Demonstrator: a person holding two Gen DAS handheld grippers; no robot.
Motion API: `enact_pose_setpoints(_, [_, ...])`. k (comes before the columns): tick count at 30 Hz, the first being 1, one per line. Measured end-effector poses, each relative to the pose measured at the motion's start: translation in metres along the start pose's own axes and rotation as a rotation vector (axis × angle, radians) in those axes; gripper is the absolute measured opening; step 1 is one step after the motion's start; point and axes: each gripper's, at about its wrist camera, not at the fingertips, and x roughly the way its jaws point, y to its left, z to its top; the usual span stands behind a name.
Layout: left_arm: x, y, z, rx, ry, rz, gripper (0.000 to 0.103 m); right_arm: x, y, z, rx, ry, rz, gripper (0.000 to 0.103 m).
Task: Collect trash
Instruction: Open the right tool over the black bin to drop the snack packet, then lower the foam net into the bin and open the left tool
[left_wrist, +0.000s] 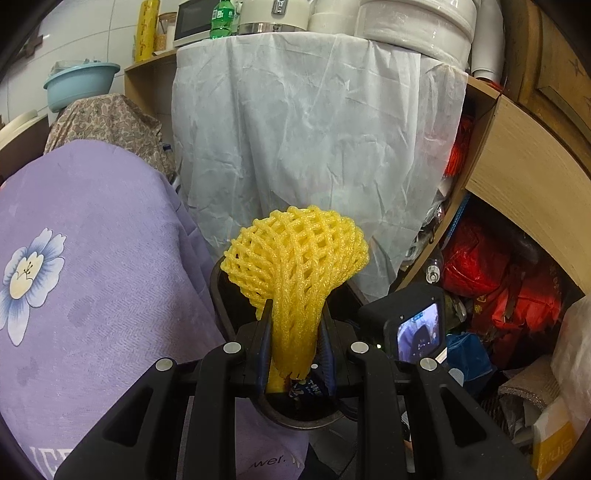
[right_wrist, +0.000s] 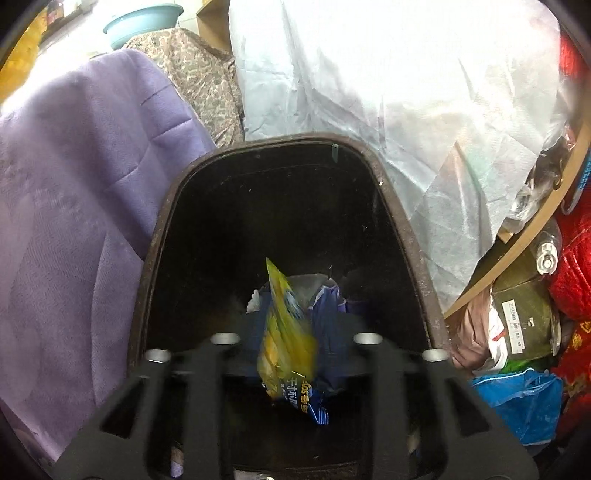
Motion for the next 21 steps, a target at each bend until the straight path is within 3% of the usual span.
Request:
enact_pose_setpoints(5, [0.008, 0.001, 0.000, -0.006, 0.017, -0.002, 0.022, -0.009, -0.002, -0.001, -0.004, -0.019, -0.013, 0.047])
enact_pose_setpoints(9, [0.023, -0.001, -0.001, -0.013, 0.053, -0.014, 0.022, -0.021, -0.005, -0.005, 0.003, -0.042, -0.033, 0.056])
enact_pose_setpoints(21, [0.093, -0.024, -0.003, 0.008, 0.196, -0.039, 0.022, -0.055, -0.032, -0.029, 0.046, -0.080, -0.122, 0.057])
